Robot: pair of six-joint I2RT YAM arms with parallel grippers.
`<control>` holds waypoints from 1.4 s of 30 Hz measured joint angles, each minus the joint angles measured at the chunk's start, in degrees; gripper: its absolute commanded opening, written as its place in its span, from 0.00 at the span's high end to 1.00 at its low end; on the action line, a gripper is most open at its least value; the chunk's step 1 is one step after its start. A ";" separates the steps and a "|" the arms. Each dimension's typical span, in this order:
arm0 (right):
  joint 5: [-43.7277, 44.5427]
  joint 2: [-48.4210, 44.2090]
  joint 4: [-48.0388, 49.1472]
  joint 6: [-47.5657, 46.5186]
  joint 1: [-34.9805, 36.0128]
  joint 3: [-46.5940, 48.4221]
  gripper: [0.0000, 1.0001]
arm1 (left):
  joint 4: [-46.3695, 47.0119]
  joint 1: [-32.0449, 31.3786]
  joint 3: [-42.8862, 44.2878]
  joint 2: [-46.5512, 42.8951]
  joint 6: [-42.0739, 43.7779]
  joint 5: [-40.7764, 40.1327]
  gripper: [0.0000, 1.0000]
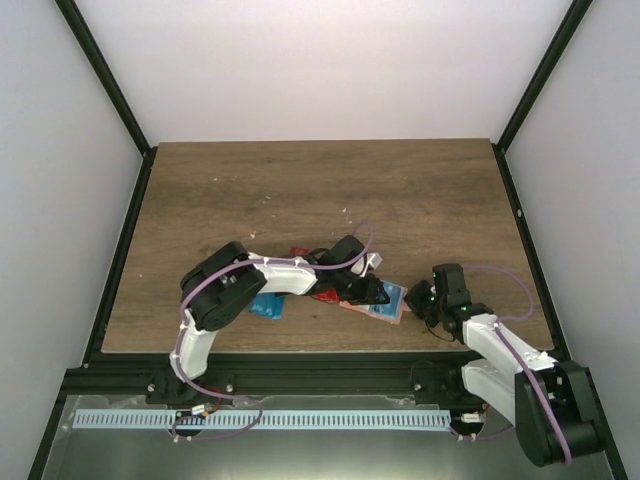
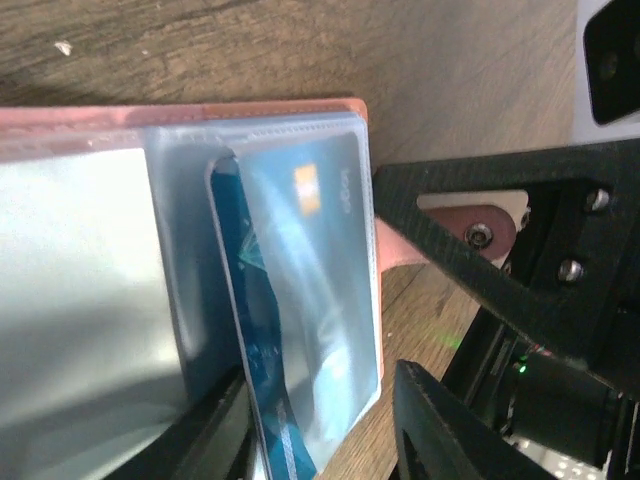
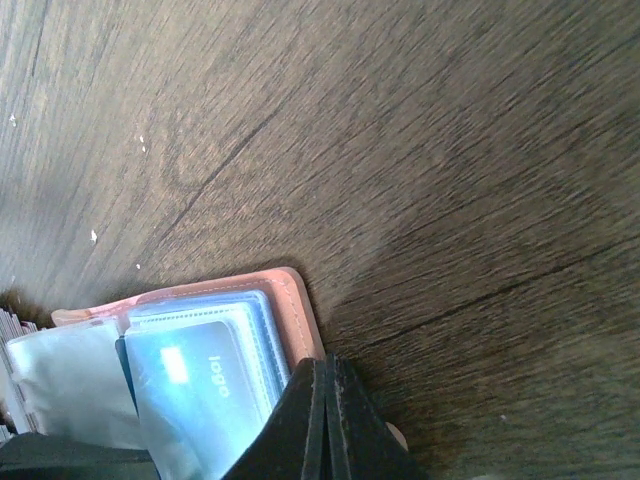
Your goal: Put the credit cards into the card holder
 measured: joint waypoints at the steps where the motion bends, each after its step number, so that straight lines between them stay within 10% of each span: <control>1: 0.00 0.00 0.02 -0.02 0.00 0.00 0.99 | -0.92 -0.09 -0.02 -0.46 0.57 -0.20 0.54; 8: 0.09 0.00 -0.02 -0.22 0.00 0.00 0.93 | -7.76 -0.24 -0.13 -4.98 3.61 -1.55 0.42; 21: 0.85 -1.73 -4.28 -3.06 0.02 2.36 0.56 | -12.63 -0.24 2.21 -6.49 13.11 -4.76 0.88; 42: -8.61 -8.87 -6.38 -10.71 0.02 2.78 0.46 | -13.40 -0.24 3.30 -1.03 17.86 -7.28 0.96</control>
